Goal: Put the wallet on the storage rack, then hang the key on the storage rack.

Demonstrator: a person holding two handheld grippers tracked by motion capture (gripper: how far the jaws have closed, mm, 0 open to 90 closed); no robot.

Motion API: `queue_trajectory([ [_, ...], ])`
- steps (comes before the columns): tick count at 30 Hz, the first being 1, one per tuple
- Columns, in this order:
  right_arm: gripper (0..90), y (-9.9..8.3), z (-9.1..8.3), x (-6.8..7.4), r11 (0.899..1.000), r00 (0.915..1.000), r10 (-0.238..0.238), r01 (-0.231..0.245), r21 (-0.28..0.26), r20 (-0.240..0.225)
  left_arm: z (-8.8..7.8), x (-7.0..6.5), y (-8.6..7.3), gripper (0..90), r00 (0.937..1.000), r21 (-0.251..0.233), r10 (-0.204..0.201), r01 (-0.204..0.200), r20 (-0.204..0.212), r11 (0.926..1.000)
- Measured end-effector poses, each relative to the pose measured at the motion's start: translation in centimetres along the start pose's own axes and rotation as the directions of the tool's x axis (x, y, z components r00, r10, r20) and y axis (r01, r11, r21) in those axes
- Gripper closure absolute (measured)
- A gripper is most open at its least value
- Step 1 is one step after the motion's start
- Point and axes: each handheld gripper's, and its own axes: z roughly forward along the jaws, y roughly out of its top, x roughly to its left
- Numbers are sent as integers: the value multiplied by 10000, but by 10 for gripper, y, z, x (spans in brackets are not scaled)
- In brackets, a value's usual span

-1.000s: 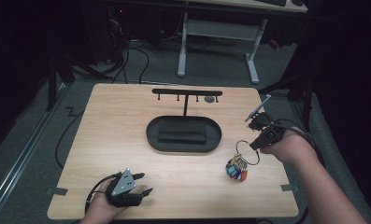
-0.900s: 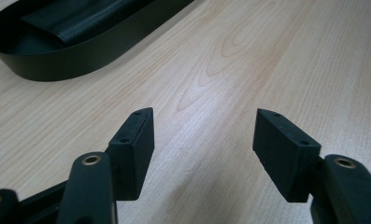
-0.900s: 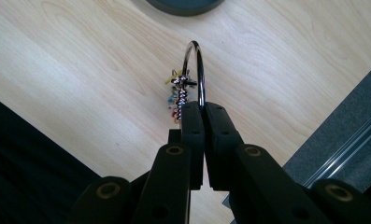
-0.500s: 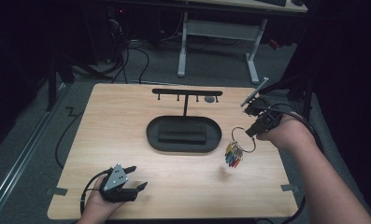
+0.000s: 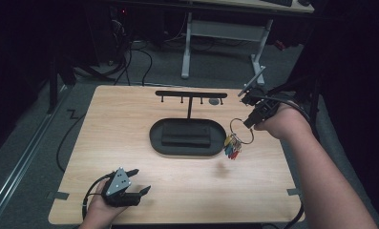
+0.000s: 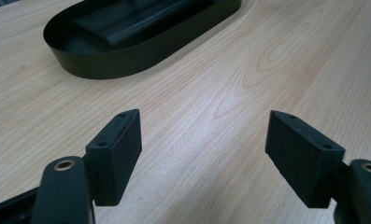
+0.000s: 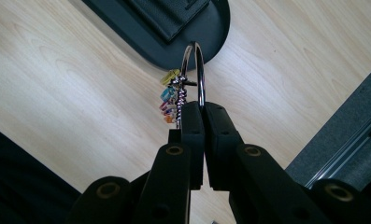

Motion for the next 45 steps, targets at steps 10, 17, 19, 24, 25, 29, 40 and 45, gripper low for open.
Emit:
queue_trajectory([
  [10,881,28,0,-4,10000,10000,-33,33,-60,-15,0,1,0,277,9999,-48,124,-123,94,9999],
  [17,881,46,4,-8,9999,9999,-90,89,-104,-88,-1,-3,-2,280,9997,60,184,-185,141,9998],
  [19,881,51,4,-10,9996,9998,-193,191,-184,-73,-3,-4,-3,281,9997,66,235,-235,89,9997],
  [24,881,60,9,-10,9995,9998,-179,176,-248,-86,-6,-3,-4,282,9996,104,280,-279,-29,9996],
  [25,881,62,10,-10,9995,9996,-257,255,-210,-87,-6,-3,-3,282,9997,108,262,-262,-14,9996],
  [29,881,67,17,-12,9996,9998,-184,182,-197,-80,-8,-5,-5,282,9995,167,316,-315,-23,9994],
  [40,881,79,36,-29,9993,9999,83,-86,-366,-65,-8,-6,-6,283,9994,188,341,-342,48,9992],
  [45,880,82,44,-33,9994,9997,212,-215,-288,-84,-8,-6,-6,284,9994,150,344,-343,-17,9993],
])
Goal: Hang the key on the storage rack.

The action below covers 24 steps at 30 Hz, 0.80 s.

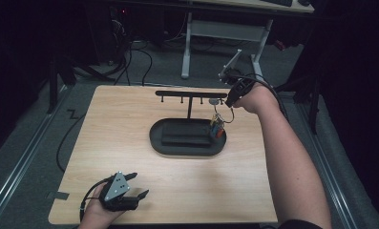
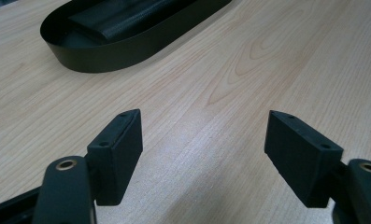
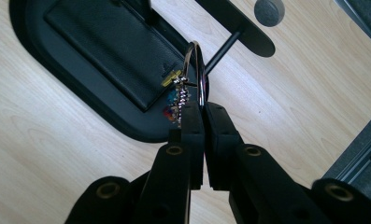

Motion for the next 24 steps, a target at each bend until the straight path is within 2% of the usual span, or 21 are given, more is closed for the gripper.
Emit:
queue_trajectory([
  [5,880,-3,8,-4,9997,9997,233,-233,3,-85,0,1,0,285,10000,97,0,-1,84,10000],
  [6,880,-3,10,-5,9999,9999,130,-130,-42,-50,1,1,-1,286,10000,79,3,-4,76,10000],
  [11,880,-4,15,-7,9994,9994,303,-305,-180,-147,2,1,0,286,9999,85,16,-17,106,10000],
  [13,879,-3,16,-8,9993,9997,232,-232,-276,-7,2,1,0,287,9999,110,38,-40,110,9999],
  [14,878,-2,17,-6,9990,9993,378,-376,-259,56,2,1,0,287,9999,133,49,-51,133,9999],
  [15,878,-1,18,-7,9992,9997,234,-231,-335,89,2,1,0,288,9999,104,41,-43,122,9999],
  [21,875,3,22,-6,9992,9996,191,-184,-359,206,2,1,1,291,9998,139,67,-70,181,9999],
  [23,872,3,23,-5,9988,9990,395,-389,-314,198,2,1,1,292,9998,135,64,-66,187,9999],
  [24,870,4,23,-6,9990,9993,303,-294,-350,240,2,2,1,292,9998,130,63,-65,188,9999],
])
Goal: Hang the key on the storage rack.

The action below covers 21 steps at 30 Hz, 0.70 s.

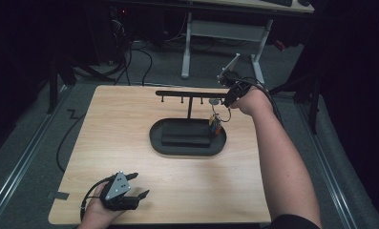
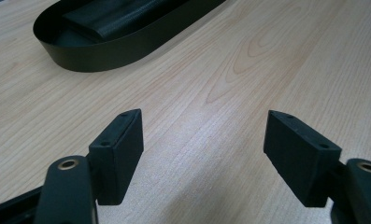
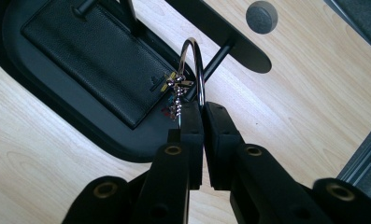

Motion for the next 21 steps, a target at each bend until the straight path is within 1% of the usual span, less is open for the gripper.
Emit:
queue_trajectory([
  [3,803,0,0,-1,9998,9999,57,-55,-166,162,0,0,0,292,10000,-31,3,-3,-16,10000],
  [5,792,-1,-3,0,9994,9995,244,-239,-243,186,0,0,0,292,10000,-20,17,-17,-18,10000],
  [8,751,-3,-7,0,9983,9991,262,-245,-528,325,1,0,0,293,10000,-15,40,-40,-18,10000],
  [9,736,-5,-9,0,9976,9986,354,-330,-605,391,1,-1,0,293,10000,-33,47,-47,-25,10000],
  [12,690,-11,-12,0,9959,9980,530,-504,-750,341,2,-1,0,295,10000,46,93,-94,6,9999],
  [14,636,-17,-13,0,9942,9977,608,-577,-909,311,3,-1,0,295,10000,70,22,-22,-11,10000],
  [16,593,-23,-15,1,9907,9963,792,-749,-1132,341,3,0,0,295,10000,39,-60,60,-7,10000],
  [17,569,-27,-15,2,9883,9952,942,-900,-1228,283,3,1,0,295,9999,30,-112,112,-18,9999],
  [19,526,-35,-14,3,9865,9948,1007,-975,-1319,181,3,2,0,295,9997,-54,-257,257,-18,9997],
  [21,477,-44,-12,5,9846,9937,1104,-1070,-1381,177,4,3,1,295,9994,-51,-347,347,35,9994],
])
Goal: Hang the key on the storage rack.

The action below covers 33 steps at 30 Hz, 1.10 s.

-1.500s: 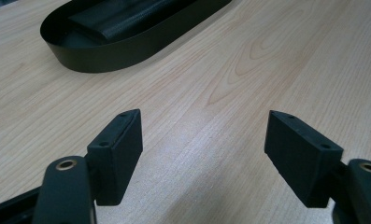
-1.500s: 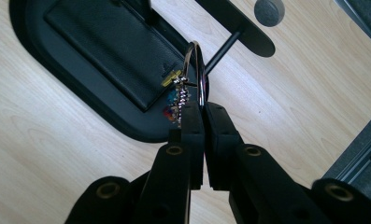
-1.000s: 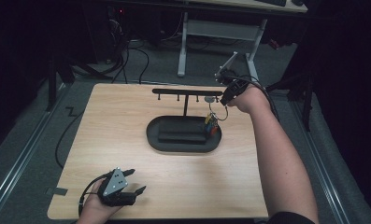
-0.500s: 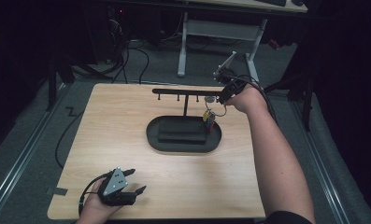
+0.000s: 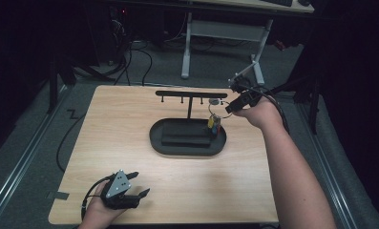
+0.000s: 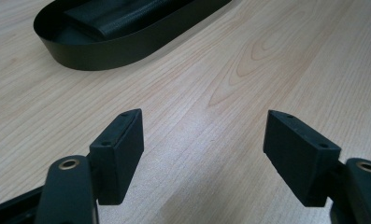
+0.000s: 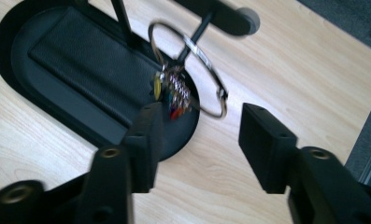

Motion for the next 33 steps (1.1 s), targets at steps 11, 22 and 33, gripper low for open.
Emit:
queue_trajectory([
  [11,392,-40,6,4,9972,9993,319,-332,-665,-205,6,0,3,270,9997,81,-256,255,65,9996],
  [22,384,-80,25,9,9925,9986,467,-492,-1121,-243,7,3,1,287,9993,289,-367,367,-18,9989],
  [33,350,-123,44,23,9814,9981,575,-602,-1822,-206,8,1,0,288,9996,289,-264,263,24,9992],
])
